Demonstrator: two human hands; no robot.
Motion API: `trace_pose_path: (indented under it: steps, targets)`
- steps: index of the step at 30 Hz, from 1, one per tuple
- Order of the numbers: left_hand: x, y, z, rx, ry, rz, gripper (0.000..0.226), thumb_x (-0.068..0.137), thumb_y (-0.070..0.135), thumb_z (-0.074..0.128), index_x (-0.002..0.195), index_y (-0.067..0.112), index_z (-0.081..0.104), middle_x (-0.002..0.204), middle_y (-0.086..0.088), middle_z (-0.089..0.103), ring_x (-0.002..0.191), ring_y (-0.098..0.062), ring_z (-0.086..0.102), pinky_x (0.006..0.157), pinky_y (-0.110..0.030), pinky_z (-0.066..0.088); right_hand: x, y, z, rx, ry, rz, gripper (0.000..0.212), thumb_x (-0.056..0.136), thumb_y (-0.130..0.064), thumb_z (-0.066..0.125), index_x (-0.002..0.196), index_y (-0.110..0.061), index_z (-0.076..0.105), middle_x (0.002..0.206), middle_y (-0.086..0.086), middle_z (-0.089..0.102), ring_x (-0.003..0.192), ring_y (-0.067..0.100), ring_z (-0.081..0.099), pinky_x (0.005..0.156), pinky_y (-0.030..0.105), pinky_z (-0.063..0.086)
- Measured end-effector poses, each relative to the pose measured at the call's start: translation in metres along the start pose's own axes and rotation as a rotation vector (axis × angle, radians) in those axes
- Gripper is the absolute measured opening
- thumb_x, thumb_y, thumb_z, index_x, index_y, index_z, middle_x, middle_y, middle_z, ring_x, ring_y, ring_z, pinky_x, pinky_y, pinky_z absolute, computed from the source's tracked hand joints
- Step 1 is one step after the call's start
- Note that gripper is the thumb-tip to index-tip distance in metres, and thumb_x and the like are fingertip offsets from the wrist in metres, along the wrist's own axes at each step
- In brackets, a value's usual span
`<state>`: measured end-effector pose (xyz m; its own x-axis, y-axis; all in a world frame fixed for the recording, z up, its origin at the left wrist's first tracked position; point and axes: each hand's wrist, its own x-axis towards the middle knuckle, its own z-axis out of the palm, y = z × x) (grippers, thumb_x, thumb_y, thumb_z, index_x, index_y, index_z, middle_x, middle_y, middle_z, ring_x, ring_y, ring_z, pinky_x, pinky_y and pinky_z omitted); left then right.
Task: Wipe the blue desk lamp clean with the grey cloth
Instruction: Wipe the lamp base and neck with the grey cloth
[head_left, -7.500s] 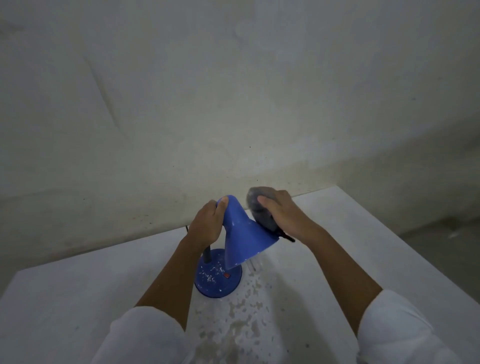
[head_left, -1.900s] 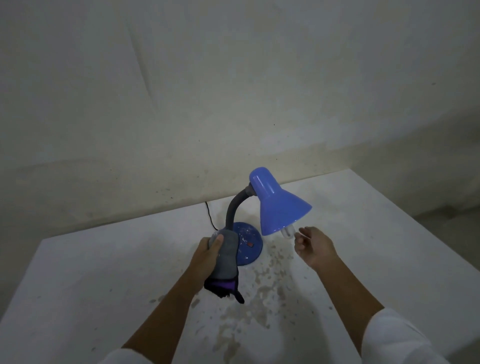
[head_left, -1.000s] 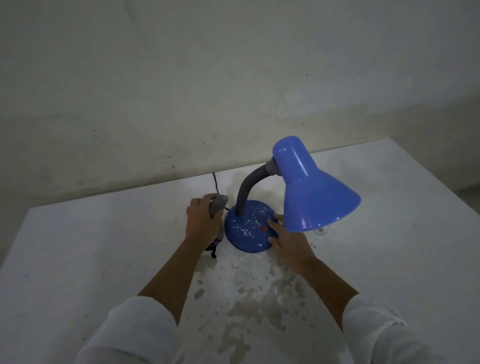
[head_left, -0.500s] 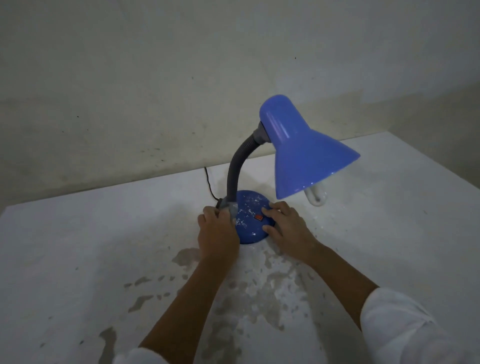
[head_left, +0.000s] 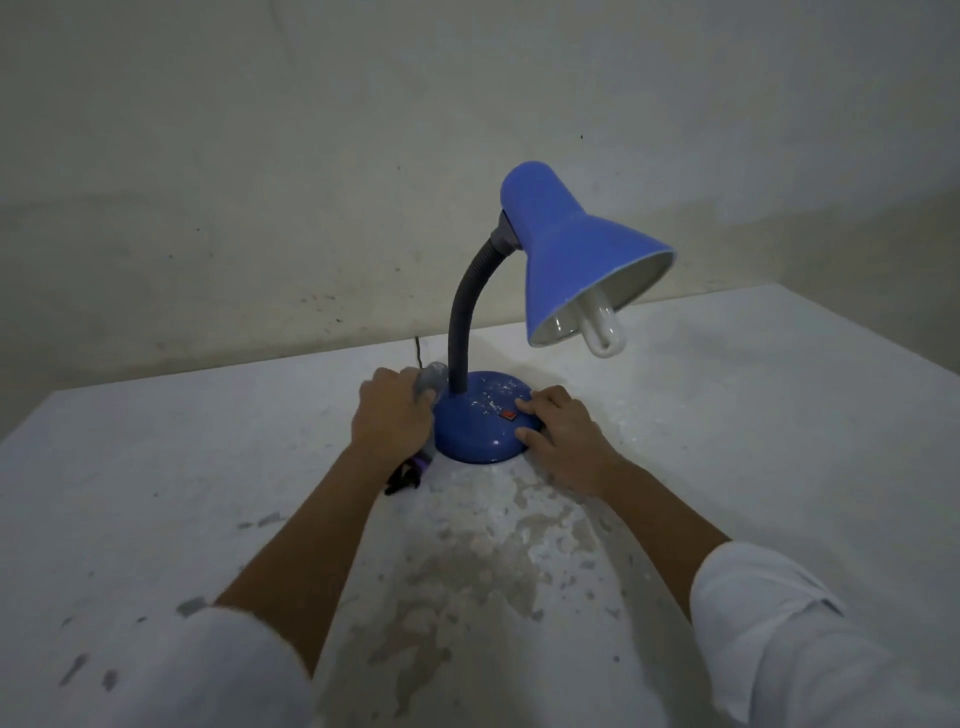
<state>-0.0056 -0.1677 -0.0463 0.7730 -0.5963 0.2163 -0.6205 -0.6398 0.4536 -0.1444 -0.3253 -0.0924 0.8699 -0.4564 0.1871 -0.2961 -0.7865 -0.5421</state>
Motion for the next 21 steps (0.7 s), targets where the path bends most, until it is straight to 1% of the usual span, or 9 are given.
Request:
trace_pose_path:
  steps: [2,4,8,11,13,15,17,19,21]
  targets:
    - [-0.004,0.005,0.016,0.019,-0.031,-0.052,0.034,0.095,0.030,0.034,0.115,0.014,0.057,0.114,-0.015,0.056,0.101,-0.029,0.055,0.089,-0.041,0.051,0.000,0.000,0.000,0.010,0.005,-0.009,0.043,0.092,-0.028,0.053,0.132,-0.013,0.049,0.136,0.011,0.042,0.119,0.030,0.044,0.104,0.042,0.038]
    - [-0.010,0.011,0.029,0.066,0.004,-0.035,0.035,0.097,0.030,0.034,0.125,0.020,0.052,0.119,-0.012,0.048,0.108,-0.027,0.050,0.093,-0.036,0.047,0.001,0.002,0.001,0.012,-0.001,-0.015,0.043,0.092,-0.029,0.052,0.132,-0.013,0.049,0.135,0.011,0.042,0.119,0.030,0.044,0.103,0.043,0.038]
    - [-0.027,0.025,0.036,0.124,0.040,0.052,0.033,0.097,0.027,0.037,0.126,0.031,0.052,0.119,-0.007,0.043,0.108,-0.024,0.046,0.091,-0.033,0.045,-0.001,0.001,0.001,0.019,-0.011,-0.011,0.043,0.093,-0.028,0.051,0.133,-0.014,0.048,0.136,0.010,0.041,0.120,0.030,0.043,0.104,0.043,0.037]
    - [-0.041,0.033,0.041,0.091,0.008,0.050,0.033,0.096,0.029,0.038,0.125,0.031,0.053,0.121,-0.006,0.042,0.109,-0.024,0.046,0.092,-0.035,0.046,-0.002,0.000,-0.001,0.035,-0.022,-0.004,0.041,0.094,-0.024,0.049,0.133,-0.013,0.049,0.137,0.011,0.041,0.121,0.029,0.043,0.107,0.039,0.034]
    - [-0.047,0.039,0.038,0.056,-0.073,0.103,0.031,0.094,0.028,0.039,0.121,0.025,0.056,0.119,-0.007,0.047,0.106,-0.026,0.051,0.090,-0.038,0.048,-0.003,-0.005,-0.006,0.161,-0.032,0.031,0.034,0.096,-0.021,0.045,0.126,-0.009,0.055,0.133,0.015,0.046,0.122,0.028,0.045,0.108,0.038,0.032]
    - [-0.050,0.048,0.028,-0.038,-0.208,0.137,0.026,0.094,0.023,0.042,0.110,0.012,0.058,0.112,-0.015,0.057,0.099,-0.031,0.056,0.085,-0.038,0.048,-0.007,-0.011,-0.016,0.317,-0.051,0.091,0.033,0.099,-0.020,0.040,0.116,-0.001,0.060,0.125,0.017,0.055,0.119,0.028,0.049,0.104,0.034,0.034]
    - [-0.054,0.060,0.018,-0.173,-0.280,0.116,0.023,0.094,0.019,0.042,0.106,0.005,0.057,0.105,-0.016,0.061,0.096,-0.030,0.057,0.081,-0.033,0.043,-0.012,-0.014,-0.025,0.360,-0.028,0.133,0.033,0.099,-0.020,0.037,0.108,0.001,0.061,0.116,0.016,0.061,0.110,0.028,0.054,0.091,0.028,0.037]
    - [-0.060,0.072,0.011,-0.325,-0.269,0.025,0.024,0.095,0.022,0.043,0.111,0.006,0.052,0.102,-0.010,0.056,0.094,-0.024,0.054,0.083,-0.034,0.042,-0.023,-0.013,-0.031,0.377,0.099,0.133,0.028,0.097,-0.014,0.038,0.107,-0.003,0.062,0.110,0.011,0.063,0.102,0.023,0.056,0.084,0.024,0.037]
    - [-0.063,0.081,0.011,-0.501,-0.272,-0.094,0.026,0.095,0.025,0.046,0.116,0.010,0.048,0.102,-0.006,0.053,0.095,-0.022,0.054,0.089,-0.038,0.046,-0.036,-0.014,-0.035,0.467,0.212,0.139,0.026,0.095,-0.012,0.040,0.107,-0.005,0.062,0.106,0.008,0.063,0.097,0.020,0.057,0.083,0.026,0.041]
